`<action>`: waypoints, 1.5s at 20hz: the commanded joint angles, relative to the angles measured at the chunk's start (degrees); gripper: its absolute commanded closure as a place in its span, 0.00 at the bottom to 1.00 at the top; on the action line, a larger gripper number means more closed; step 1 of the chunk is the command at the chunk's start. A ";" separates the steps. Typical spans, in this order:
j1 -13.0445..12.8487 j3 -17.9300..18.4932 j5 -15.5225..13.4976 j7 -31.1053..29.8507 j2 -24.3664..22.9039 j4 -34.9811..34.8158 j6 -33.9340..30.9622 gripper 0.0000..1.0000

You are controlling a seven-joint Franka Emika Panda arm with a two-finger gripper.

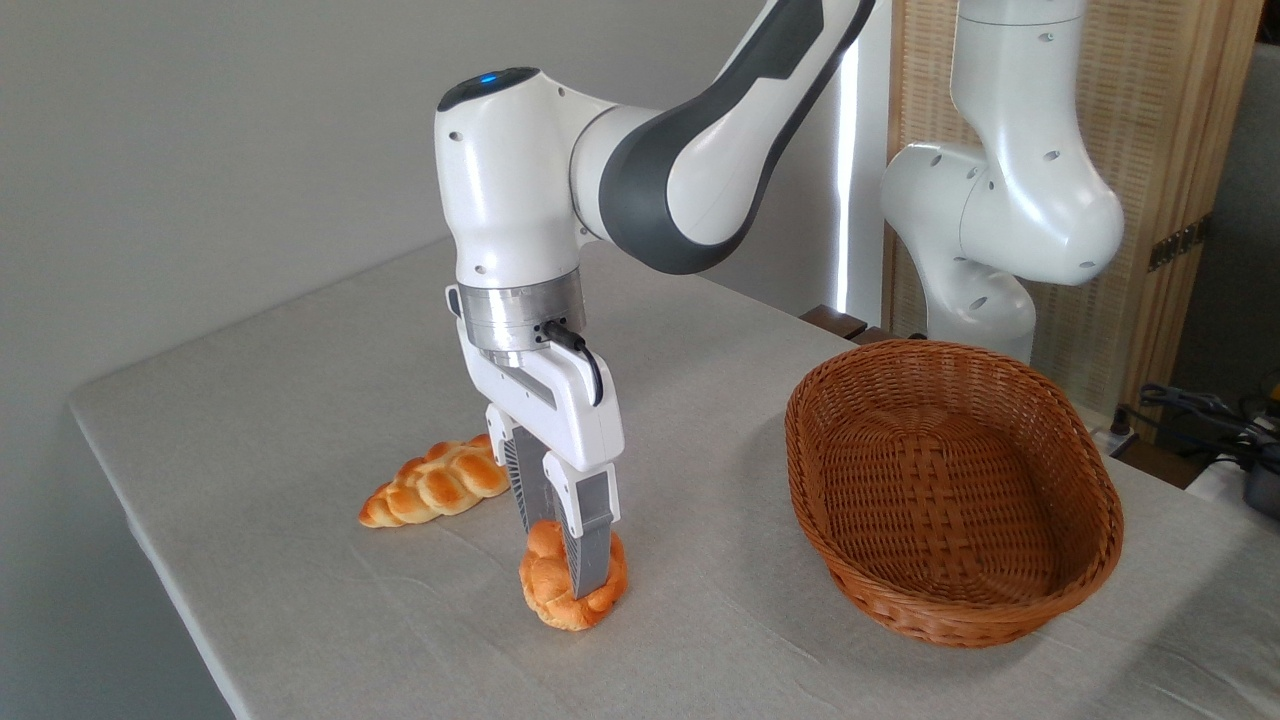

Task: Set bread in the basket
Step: 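Close the gripper on the round knotted roll, then lift the held roll and carry it over the wicker basket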

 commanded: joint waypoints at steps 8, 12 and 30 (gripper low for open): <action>0.05 0.24 0.07 -0.37 -0.58 -0.70 0.57 1.00; 0.05 0.24 0.07 -0.20 -0.76 2.01 -3.11 1.00; 0.40 8.94 -0.99 32.59 -37.23 -10.96 -47.69 0.84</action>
